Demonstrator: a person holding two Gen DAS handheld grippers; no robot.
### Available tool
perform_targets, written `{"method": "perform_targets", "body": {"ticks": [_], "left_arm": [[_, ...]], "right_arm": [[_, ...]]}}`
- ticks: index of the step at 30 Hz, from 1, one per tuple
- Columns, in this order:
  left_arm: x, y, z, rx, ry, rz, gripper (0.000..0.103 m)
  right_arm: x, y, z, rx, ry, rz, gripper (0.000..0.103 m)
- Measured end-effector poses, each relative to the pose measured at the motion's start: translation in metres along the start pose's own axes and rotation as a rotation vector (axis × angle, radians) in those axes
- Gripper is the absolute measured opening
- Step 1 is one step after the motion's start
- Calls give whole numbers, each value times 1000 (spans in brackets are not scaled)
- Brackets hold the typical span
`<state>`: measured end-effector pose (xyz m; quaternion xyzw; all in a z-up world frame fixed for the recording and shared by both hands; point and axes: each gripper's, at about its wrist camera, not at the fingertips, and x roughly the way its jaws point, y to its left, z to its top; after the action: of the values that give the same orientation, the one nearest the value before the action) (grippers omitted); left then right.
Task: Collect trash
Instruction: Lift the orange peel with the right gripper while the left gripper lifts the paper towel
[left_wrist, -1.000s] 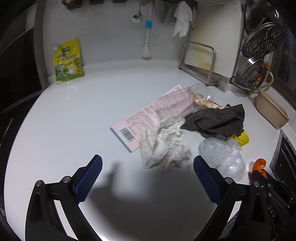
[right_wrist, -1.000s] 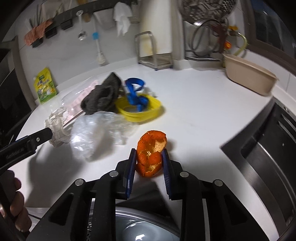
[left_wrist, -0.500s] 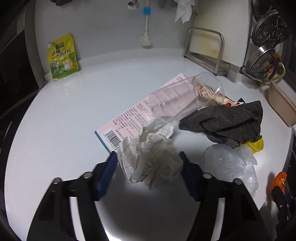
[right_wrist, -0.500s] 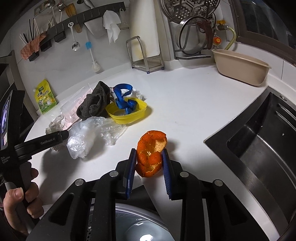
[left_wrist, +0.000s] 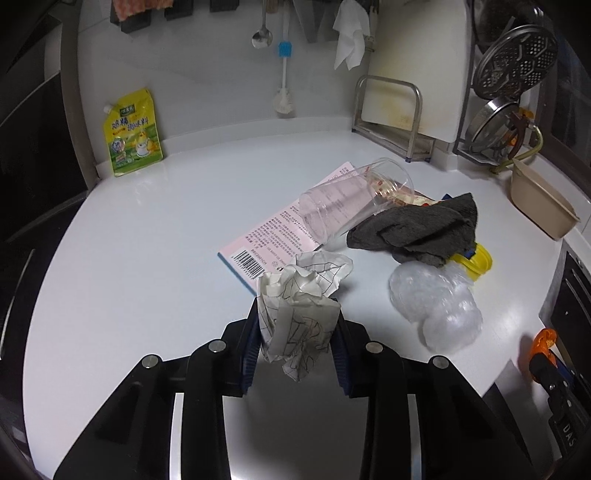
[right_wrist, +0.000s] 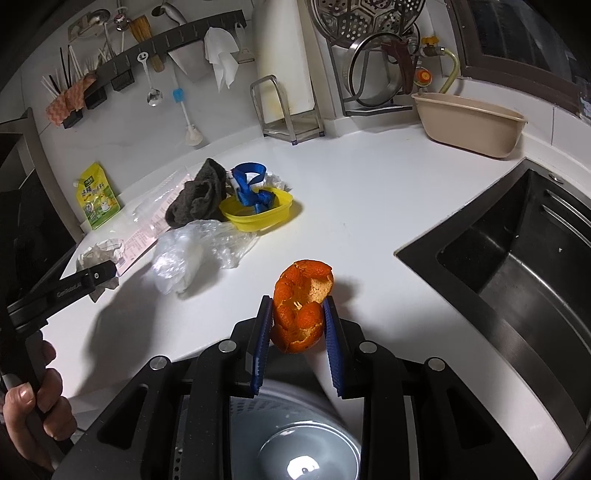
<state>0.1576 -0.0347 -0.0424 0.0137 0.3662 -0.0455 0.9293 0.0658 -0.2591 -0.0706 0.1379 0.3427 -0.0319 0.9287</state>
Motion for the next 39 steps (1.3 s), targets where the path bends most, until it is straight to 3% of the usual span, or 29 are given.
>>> {"method": "perform_targets", "body": {"ticks": [7, 17, 27, 39], "left_arm": [[-40, -1, -21, 26, -35, -13, 34], [-83, -11, -44, 69, -55, -93, 34], [-121, -5, -68, 96, -88, -84, 34], [-132, -32, -120, 171, -28, -128, 34]], "right_arm": [[-27, 3, -14, -8, 5, 6, 27], [-61, 10, -30, -28, 6, 3, 27], [-90, 20, -55, -61, 16, 18, 27], [-106, 13, -96, -53, 45, 47, 27]]}}
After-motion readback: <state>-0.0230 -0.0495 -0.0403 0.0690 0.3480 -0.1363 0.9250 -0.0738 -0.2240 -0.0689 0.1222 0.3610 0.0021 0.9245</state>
